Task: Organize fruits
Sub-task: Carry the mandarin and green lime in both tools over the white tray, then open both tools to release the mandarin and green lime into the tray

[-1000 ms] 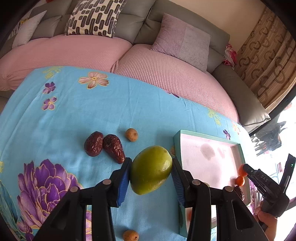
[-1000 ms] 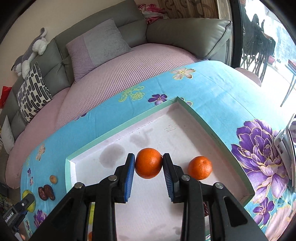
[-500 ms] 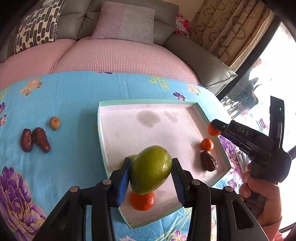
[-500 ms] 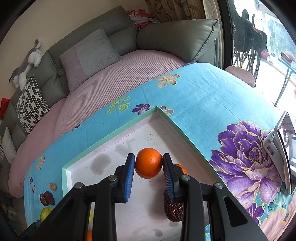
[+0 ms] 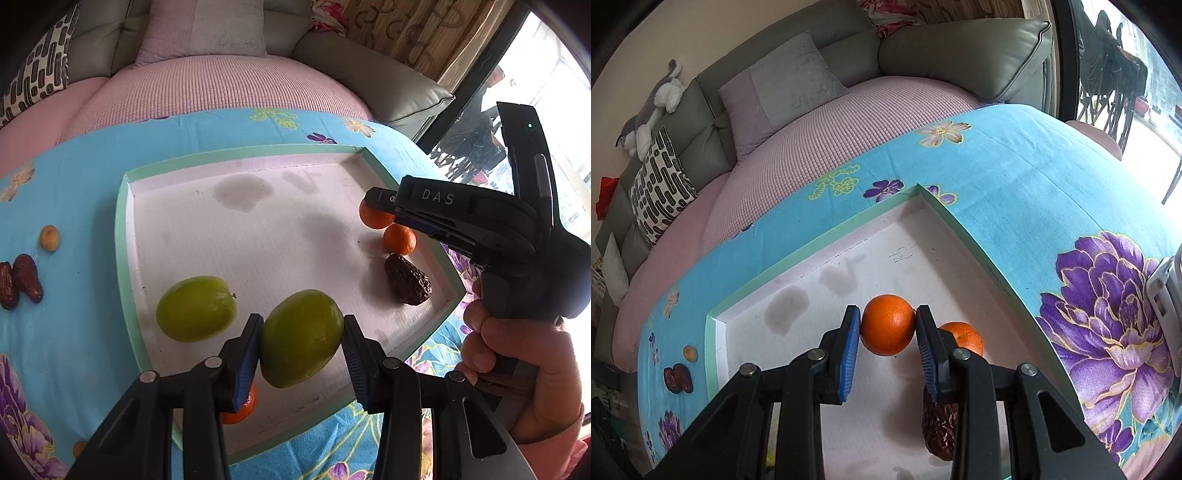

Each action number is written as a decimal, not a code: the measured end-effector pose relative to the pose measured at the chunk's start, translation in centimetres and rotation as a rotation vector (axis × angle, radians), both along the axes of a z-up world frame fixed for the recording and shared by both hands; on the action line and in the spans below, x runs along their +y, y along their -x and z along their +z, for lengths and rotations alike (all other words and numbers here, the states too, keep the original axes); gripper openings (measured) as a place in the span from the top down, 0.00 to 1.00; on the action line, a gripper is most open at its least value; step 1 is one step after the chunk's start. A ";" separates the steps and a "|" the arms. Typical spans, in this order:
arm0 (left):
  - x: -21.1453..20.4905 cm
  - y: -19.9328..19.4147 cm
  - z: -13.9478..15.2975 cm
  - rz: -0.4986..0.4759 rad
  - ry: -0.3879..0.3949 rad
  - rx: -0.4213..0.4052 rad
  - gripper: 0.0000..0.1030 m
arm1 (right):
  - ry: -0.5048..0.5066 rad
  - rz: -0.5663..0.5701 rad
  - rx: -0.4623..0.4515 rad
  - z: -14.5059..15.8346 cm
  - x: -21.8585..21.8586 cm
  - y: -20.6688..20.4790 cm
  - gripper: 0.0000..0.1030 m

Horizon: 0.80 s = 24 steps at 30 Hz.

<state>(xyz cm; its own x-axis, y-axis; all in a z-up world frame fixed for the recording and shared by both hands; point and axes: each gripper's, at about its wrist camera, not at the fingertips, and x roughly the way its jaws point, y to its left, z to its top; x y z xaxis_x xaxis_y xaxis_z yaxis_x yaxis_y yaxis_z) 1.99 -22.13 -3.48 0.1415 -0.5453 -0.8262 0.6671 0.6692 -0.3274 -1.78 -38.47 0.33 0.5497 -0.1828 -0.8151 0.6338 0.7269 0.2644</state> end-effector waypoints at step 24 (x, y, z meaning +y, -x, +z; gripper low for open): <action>0.0 -0.3 -1.3 0.014 -0.059 0.015 0.56 | 0.045 0.063 0.084 -1.7 0.9 -1.5 0.69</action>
